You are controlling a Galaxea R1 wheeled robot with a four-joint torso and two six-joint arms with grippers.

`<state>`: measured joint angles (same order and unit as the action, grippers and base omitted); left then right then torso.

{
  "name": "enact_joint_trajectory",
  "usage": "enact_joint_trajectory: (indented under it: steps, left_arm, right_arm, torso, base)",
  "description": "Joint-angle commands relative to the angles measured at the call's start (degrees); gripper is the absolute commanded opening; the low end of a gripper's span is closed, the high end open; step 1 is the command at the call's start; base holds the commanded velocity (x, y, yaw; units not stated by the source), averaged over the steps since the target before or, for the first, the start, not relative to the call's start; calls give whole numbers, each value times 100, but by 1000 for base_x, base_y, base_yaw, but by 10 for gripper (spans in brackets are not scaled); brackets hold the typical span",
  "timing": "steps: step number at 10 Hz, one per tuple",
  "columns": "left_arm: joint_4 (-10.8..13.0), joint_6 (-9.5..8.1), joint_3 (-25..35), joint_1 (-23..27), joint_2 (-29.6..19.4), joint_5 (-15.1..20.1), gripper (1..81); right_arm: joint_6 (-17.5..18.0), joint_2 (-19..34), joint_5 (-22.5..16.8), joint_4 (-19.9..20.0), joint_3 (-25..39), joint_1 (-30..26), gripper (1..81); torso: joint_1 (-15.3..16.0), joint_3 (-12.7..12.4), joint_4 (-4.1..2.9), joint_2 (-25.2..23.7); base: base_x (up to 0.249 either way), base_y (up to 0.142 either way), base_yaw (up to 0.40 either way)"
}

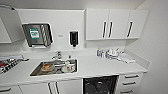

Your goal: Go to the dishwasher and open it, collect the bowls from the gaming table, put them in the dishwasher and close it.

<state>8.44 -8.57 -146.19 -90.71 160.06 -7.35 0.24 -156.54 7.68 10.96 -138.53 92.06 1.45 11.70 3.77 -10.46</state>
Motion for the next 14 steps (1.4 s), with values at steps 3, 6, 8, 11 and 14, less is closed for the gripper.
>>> enact_joint_trajectory:
  steps: [3,6,8,11,14]
  left_arm:
    - [-17,31,-6,312,-123,225,10]
    - [-17,31,-6,304,-123,217,10]
    - [-35,31,-6,304,-141,217,10]
    - [-26,4,37,304,-175,173,10]
    - [-17,-13,526,242,-481,146,10]
  right_arm:
    - [-7,129,-355,-32,20,-166,10]
    - [-7,129,-364,-24,20,-174,10]
    - [2,155,-372,-24,82,-175,10]
    - [2,409,-347,-24,527,-157,10]
    - [19,884,-302,-6,1153,-131,10]
  torso:
    - [-4,-2,0,-6]
    - [-4,0,0,-6]
    - [5,0,0,-2]
    - [0,0,0,-2]
    - [-2,0,0,-2]
  base:
    - [113,0,0]
    - [159,0,0]
    - [52,0,0]
    - [0,0,0]
    - [0,0,0]
